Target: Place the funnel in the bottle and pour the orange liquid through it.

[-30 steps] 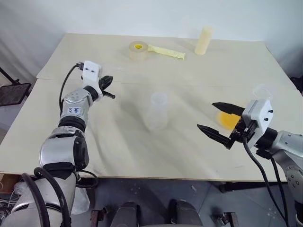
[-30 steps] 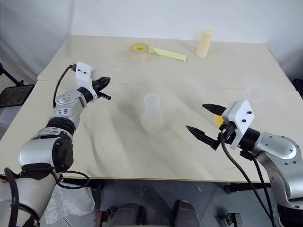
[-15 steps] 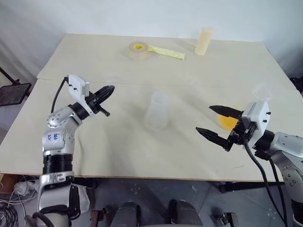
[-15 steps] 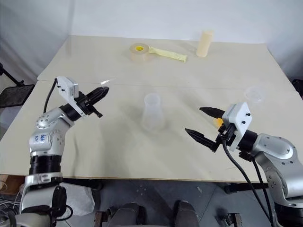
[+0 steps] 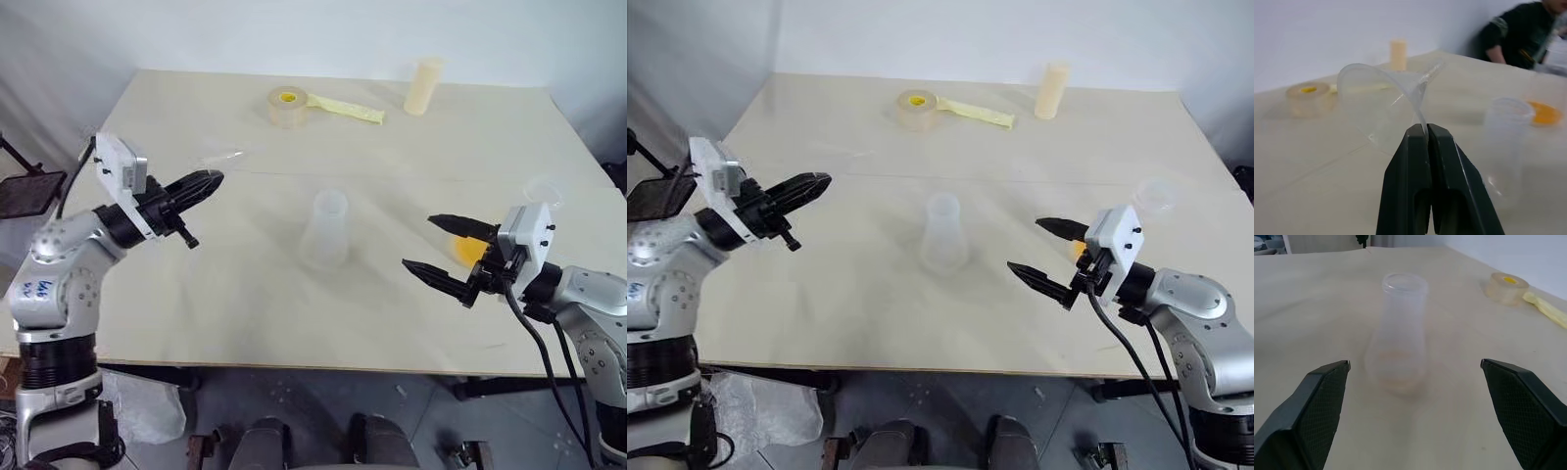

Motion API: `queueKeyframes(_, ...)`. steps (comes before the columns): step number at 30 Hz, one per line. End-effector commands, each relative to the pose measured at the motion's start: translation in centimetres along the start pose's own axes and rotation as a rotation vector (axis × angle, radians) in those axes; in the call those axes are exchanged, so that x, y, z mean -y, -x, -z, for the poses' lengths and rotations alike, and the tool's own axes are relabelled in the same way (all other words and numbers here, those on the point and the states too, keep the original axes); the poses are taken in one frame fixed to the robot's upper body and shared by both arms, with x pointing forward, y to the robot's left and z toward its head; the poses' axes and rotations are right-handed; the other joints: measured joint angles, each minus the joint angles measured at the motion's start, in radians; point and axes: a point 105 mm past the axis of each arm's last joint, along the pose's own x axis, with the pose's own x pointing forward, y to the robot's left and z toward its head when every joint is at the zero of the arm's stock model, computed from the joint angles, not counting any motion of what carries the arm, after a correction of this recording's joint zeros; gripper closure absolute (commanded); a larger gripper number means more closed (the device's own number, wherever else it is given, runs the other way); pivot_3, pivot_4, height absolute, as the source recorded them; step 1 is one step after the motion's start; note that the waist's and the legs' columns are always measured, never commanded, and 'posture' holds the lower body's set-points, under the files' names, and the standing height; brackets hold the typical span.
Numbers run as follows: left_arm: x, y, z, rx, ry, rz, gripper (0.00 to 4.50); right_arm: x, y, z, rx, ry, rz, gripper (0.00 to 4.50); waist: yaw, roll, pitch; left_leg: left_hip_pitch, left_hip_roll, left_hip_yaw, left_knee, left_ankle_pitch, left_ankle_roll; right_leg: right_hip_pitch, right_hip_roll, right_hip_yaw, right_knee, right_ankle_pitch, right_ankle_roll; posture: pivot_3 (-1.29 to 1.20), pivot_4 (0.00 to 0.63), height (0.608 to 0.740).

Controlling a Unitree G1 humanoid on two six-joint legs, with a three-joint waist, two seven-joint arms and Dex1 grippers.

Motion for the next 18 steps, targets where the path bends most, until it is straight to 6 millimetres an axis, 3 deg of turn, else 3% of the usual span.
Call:
queueKeyframes(1, 0.9, -0.5, -1.8, 0.000, -0.085, 0.147, 4.44, -0.5, -0.2, -1.0, 0.055, -0.006, -0.040, 0.00, 0.000, 0.000, 0.000, 0.000, 0.000, 0.000, 0.000, 0.000, 0.000, 0.000, 0.000, 0.000, 0.000, 0.000, 0.000, 0.00, 0.150, 0.740)
queueKeyframes(9, 1.1, -2.8, -2.8, -0.078, -0.211, 0.403, 4.44, -1.8, -0.7, -1.9, 0.125, -0.069, -0.105, 0.00, -0.002, 0.000, 0.000, 0.000, 0.000, 0.008, -0.001, 0.000, 0.000, -0.001, 0.001, 0.000, -0.001, 0.000, 0.000, 0.00, 0.150, 0.740)
queueKeyframes(18, 0.6, -5.9, -2.1, -0.211, -0.348, 0.603, 4.44, -1.9, -1.1, -1.1, 0.129, -0.052, -0.056, 0.00, -0.001, 0.000, 0.000, 0.000, 0.000, 0.013, -0.002, 0.000, 0.000, -0.002, 0.001, 0.000, -0.002, 0.000, 0.000, 0.00, 0.150, 0.740)
